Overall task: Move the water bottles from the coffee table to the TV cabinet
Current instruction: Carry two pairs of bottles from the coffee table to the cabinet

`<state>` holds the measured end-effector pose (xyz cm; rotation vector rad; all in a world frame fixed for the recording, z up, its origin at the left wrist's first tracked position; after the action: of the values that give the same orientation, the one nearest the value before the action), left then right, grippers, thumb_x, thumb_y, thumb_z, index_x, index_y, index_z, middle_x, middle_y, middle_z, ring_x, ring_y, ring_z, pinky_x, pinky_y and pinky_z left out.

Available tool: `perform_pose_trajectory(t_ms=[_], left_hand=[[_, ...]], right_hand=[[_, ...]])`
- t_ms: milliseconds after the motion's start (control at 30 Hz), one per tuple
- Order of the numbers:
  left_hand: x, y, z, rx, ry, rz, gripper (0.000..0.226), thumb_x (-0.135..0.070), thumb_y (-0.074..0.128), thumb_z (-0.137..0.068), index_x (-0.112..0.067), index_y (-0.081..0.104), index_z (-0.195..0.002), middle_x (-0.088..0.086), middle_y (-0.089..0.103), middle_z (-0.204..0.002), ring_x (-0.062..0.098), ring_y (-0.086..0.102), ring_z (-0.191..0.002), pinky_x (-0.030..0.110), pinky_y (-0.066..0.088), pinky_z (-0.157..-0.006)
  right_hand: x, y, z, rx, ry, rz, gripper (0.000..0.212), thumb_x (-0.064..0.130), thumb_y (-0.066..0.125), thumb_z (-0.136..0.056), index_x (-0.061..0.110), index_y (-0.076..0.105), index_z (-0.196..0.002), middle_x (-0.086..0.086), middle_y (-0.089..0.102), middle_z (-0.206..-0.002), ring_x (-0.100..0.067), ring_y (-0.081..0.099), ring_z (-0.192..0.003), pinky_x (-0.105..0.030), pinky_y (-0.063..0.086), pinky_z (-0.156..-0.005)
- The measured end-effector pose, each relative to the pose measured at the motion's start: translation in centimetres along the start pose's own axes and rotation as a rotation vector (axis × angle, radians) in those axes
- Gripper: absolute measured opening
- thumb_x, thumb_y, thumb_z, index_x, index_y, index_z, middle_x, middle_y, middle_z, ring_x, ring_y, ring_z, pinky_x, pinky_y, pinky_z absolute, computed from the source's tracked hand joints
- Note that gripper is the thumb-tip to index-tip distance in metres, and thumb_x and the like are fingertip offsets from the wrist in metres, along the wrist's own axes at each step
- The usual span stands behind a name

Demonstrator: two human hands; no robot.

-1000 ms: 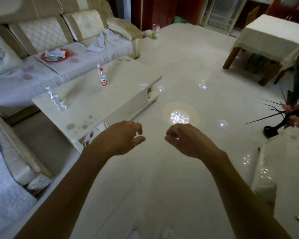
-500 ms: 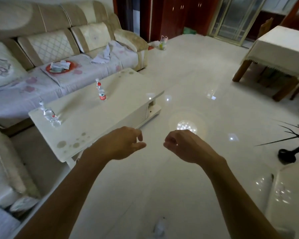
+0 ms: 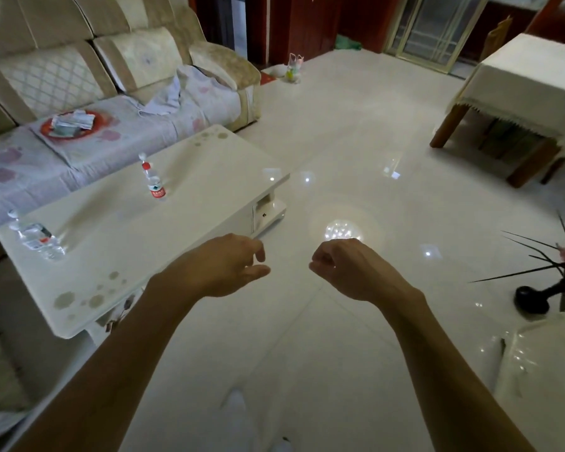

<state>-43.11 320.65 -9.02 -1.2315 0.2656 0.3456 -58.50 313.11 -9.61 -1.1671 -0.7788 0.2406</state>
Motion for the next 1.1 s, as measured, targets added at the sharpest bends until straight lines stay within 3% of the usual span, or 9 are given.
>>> perform_pose_trajectory(t_ms=[233,400,600,833,1100], left_hand=[[4.5,-2.3,-7.6,0.01,-0.025,0.023,0.037,-0.043,0.051,-0.092,-0.02,0.057,-0.121,0.001,0.063,-0.119,0.012,0.055,-0.093,0.025,0.046,-0.084],[7.9,-5.9,-13.7,0.002,-0.031,0.065,0.037,-0.043,0.051,-0.093,-0.02,0.056,-0.123,0.002,0.062,-0.12,0.016,0.057,-0.098,0.031,0.049,-0.09],[12.8,-11.0,-19.5,-0.039,-0.047,0.084,0.037,-0.044,0.052,-0.092,-0.02,0.058,-0.12,0.004,0.062,-0.122,0.017,0.058,-0.096,0.027,0.044,-0.08],[17.1,-12.8,-23.7,-0.006,-0.106,0.095,0.037,-0.043,0.051,-0.093,-0.019,0.056,-0.121,0.006,0.061,-0.126,0.021,0.06,-0.103,0.027,0.043,-0.08],[19.2,-14.6,-29.6,0.005,-0.17,0.113,0.035,-0.044,0.051,-0.093,-0.021,0.056,-0.12,0.001,0.062,-0.119,0.017,0.058,-0.097,0.032,0.049,-0.086]], right_hand=[[-0.7,-0.2,-9.2,0.066,-0.007,0.012,0.03,0.034,0.053,-0.097,0.011,0.069,-0.108,-0.001,0.069,-0.1,-0.012,0.06,-0.079,-0.016,0.039,-0.065],[-0.5,-1.3,-16.8,0.098,0.011,0.062,0.029,0.034,0.053,-0.097,0.011,0.069,-0.105,-0.001,0.068,-0.097,-0.01,0.058,-0.075,-0.013,0.032,-0.057],[0.2,-3.1,-24.9,0.112,0.024,0.083,0.03,0.036,0.054,-0.097,0.013,0.069,-0.108,-0.001,0.069,-0.105,-0.012,0.06,-0.084,-0.022,0.042,-0.073],[0.7,-2.9,-31.9,0.166,-0.022,0.096,0.028,0.035,0.053,-0.097,0.012,0.069,-0.103,-0.002,0.069,-0.1,-0.011,0.059,-0.078,-0.014,0.034,-0.059],[-0.8,-4.3,-39.5,0.189,-0.067,0.086,0.027,0.034,0.054,-0.096,0.011,0.066,-0.089,-0.003,0.067,-0.087,-0.018,0.063,-0.077,-0.027,0.046,-0.064]])
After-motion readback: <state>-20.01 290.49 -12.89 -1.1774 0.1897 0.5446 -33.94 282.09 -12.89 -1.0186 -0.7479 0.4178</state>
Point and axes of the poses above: each hand's wrist, its own z-axis away from the middle knuckle, its own y-axis out of the palm, x = y × z, the point moved 8 cm from there along -z, towards the middle knuckle
